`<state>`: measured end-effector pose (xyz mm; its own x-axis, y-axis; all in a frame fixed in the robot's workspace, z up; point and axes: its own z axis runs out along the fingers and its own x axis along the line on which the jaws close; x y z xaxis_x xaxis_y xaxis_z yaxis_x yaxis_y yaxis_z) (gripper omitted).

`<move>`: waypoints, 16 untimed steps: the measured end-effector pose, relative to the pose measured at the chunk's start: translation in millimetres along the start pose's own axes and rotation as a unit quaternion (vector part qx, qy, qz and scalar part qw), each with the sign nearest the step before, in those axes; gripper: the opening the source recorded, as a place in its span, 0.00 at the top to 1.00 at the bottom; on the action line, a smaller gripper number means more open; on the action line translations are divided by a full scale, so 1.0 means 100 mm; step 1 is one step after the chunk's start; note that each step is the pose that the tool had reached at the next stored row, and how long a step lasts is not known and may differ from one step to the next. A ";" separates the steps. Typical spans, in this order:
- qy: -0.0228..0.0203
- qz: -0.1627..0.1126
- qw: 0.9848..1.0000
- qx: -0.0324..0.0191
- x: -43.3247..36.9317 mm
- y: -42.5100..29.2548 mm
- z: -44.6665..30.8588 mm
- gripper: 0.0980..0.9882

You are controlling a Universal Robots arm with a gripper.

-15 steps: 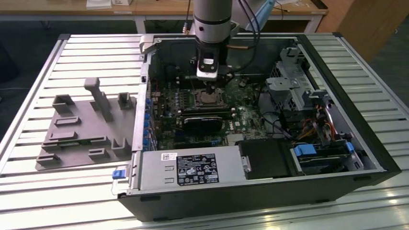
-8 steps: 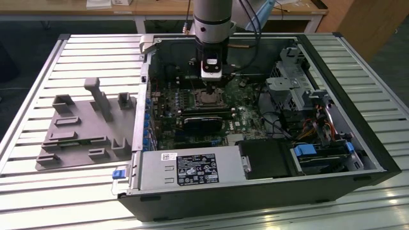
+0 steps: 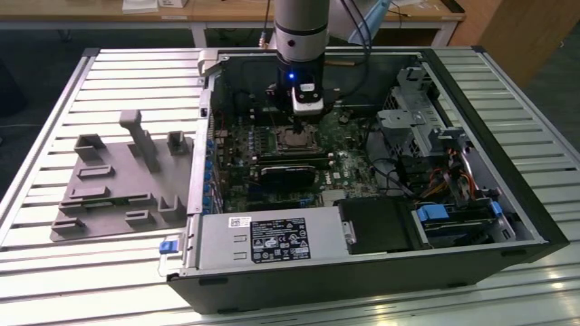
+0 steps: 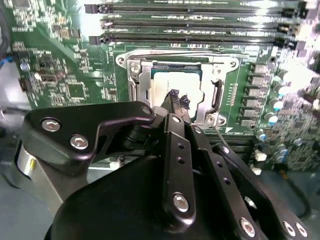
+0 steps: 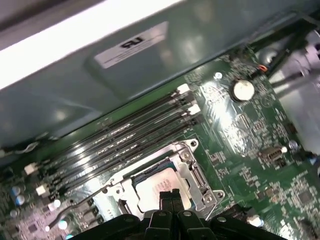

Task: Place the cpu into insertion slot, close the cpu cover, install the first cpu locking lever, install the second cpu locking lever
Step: 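Close the cpu cover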

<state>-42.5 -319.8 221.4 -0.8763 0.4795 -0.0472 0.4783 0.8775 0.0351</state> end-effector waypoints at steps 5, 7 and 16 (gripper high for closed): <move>0.001 -0.046 0.999 -0.001 0.000 0.000 0.003 1.00; 0.001 -0.063 0.998 -0.001 0.000 0.000 0.003 1.00; 0.003 -0.145 0.989 -0.003 0.000 -0.001 0.008 1.00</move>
<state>-42.5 -319.8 220.6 -0.9771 0.2071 -0.0498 0.2059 0.9782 0.0279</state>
